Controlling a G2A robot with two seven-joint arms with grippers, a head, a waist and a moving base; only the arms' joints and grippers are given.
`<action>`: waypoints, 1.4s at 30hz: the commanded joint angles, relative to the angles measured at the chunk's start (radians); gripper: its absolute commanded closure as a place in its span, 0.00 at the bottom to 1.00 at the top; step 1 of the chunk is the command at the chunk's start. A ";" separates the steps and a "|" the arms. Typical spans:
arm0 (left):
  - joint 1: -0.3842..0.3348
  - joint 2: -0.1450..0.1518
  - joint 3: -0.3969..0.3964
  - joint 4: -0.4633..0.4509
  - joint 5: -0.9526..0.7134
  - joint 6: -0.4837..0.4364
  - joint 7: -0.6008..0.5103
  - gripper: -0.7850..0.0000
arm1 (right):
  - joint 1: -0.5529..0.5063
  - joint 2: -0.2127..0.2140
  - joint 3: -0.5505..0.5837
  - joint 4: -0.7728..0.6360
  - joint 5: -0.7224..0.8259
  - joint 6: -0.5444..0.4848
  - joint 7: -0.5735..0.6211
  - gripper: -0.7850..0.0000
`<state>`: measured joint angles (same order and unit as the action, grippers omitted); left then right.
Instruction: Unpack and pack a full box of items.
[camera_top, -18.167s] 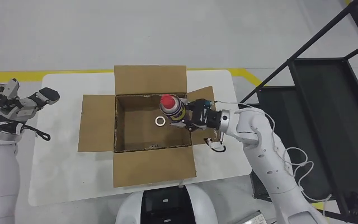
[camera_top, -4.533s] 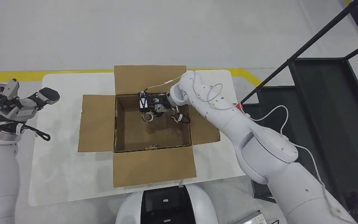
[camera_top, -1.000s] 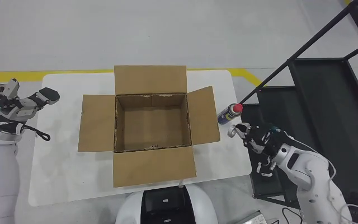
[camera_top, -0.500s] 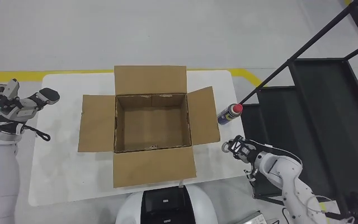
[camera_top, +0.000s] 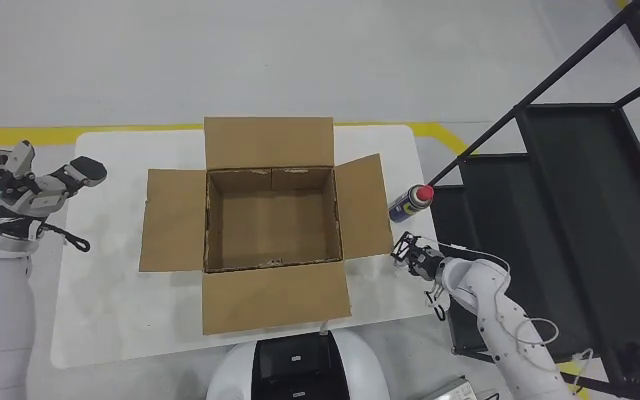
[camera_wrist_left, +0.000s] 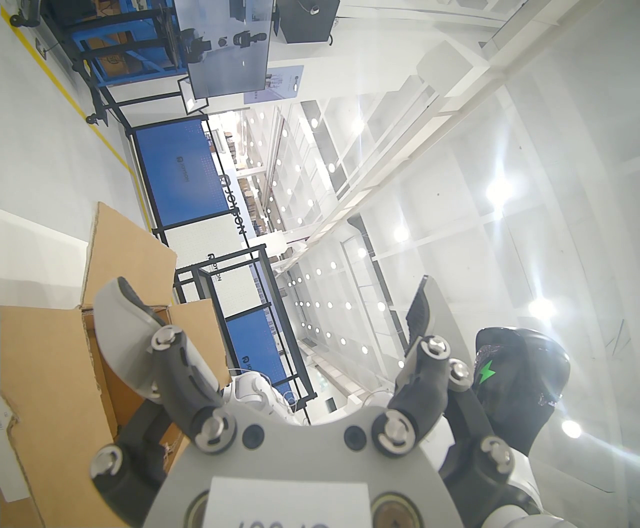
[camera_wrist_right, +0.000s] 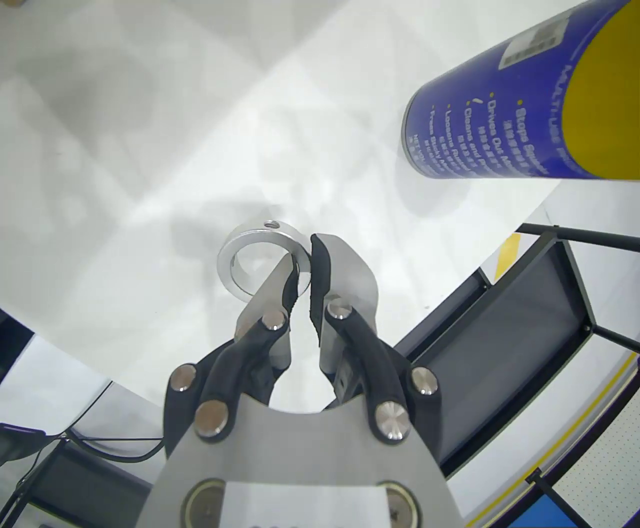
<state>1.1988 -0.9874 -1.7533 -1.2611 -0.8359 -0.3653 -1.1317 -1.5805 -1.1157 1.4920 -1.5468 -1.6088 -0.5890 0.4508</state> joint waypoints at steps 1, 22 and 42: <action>0.000 0.000 0.000 0.000 0.000 0.000 0.000 0.00 | 0.021 -0.002 -0.013 0.015 0.009 0.009 0.018 1.00; 0.000 0.000 0.000 0.000 0.000 0.000 0.000 0.00 | 0.024 0.003 0.010 0.021 0.115 0.029 0.034 0.00; 0.000 0.000 0.000 0.000 0.000 0.000 0.000 0.00 | -0.262 0.045 0.388 -0.351 0.483 -0.190 -0.154 0.00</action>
<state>1.1988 -0.9874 -1.7533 -1.2611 -0.8359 -0.3653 -1.1317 -1.8395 -1.0702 1.8727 -1.8813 -1.1458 -0.7863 0.3007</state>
